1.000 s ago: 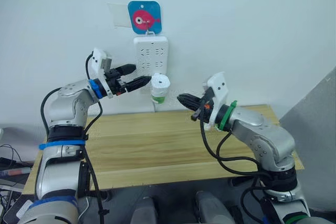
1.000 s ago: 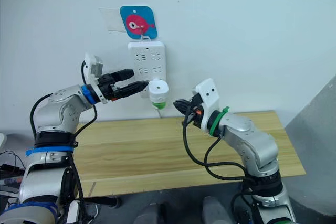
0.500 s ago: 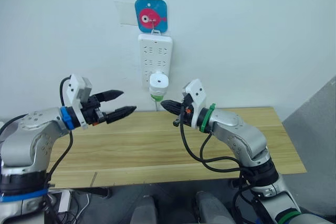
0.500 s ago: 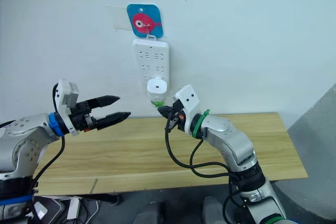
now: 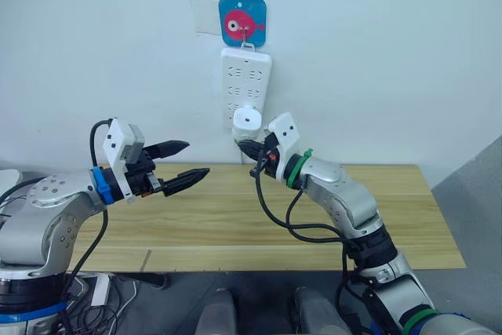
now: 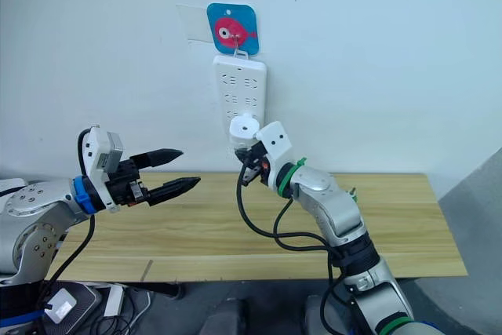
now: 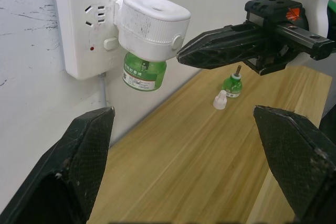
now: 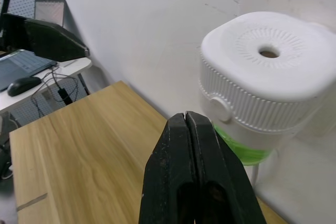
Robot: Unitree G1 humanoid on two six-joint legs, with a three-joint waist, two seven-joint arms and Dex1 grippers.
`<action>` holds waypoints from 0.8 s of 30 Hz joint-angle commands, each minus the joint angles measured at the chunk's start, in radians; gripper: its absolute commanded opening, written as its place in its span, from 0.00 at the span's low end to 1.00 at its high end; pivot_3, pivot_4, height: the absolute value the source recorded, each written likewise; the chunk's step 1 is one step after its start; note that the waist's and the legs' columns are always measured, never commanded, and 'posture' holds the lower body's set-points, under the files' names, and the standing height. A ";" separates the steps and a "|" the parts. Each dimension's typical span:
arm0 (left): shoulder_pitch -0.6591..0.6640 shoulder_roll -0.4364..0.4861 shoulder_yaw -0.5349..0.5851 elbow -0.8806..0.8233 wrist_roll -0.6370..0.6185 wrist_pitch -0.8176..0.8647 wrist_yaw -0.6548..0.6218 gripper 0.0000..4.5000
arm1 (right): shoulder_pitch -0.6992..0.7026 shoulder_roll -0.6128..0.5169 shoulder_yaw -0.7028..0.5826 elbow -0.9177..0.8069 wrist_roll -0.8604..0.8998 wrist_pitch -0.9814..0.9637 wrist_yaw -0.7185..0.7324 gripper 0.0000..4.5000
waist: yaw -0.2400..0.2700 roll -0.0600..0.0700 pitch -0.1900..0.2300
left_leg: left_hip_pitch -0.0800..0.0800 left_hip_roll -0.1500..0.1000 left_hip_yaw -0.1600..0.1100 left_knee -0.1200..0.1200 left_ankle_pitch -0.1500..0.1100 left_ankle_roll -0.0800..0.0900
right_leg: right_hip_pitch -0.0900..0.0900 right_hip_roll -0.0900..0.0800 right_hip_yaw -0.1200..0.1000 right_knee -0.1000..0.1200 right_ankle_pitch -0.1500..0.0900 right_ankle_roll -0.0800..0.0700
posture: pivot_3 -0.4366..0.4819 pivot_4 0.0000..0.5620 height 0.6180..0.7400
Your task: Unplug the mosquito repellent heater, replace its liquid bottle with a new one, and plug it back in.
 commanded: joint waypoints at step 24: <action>-0.048 0.017 0.006 0.015 -0.008 -0.035 -0.002 1.00 | -0.047 0.033 -0.100 -0.010 -0.029 -0.026 -0.097 0.00 | -0.001 0.000 0.000 | 0.000 0.000 0.001 0.000 0.000 0.000 | 0.000 0.000 0.000 0.000 0.000 0.000 | 0.52 0.24 1.00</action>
